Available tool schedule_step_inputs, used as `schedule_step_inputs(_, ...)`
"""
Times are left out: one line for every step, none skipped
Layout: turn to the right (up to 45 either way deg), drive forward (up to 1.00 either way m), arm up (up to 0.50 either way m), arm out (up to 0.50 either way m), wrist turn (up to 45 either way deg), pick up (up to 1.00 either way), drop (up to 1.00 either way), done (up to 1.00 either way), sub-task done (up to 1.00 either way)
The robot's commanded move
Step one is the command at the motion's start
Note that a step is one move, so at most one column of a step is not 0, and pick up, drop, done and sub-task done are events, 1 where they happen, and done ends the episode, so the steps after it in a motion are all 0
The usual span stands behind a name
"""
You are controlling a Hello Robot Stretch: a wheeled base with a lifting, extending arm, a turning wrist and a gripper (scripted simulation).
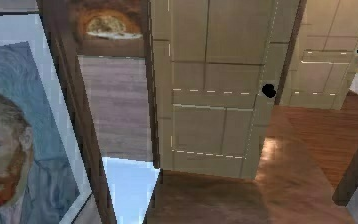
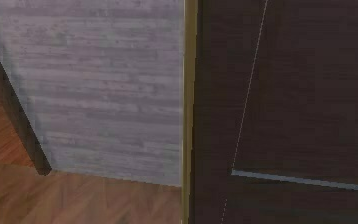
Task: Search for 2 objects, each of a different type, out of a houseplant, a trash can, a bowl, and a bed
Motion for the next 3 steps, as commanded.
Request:
schedule_step_inputs(3.0, 0.00, 0.00, 0.00, 0.0, 0.00, 0.00, 0.00, 0.00)
schedule_step_inputs(0.0, 0.20, 0.00, 0.00, 0.0, 0.00, 0.00, 0.00, 0.00)
schedule_step_inputs(-12.0, 0.00, 0.00, 0.00, 0.0, 0.00, 0.00, 0.00, 0.00)
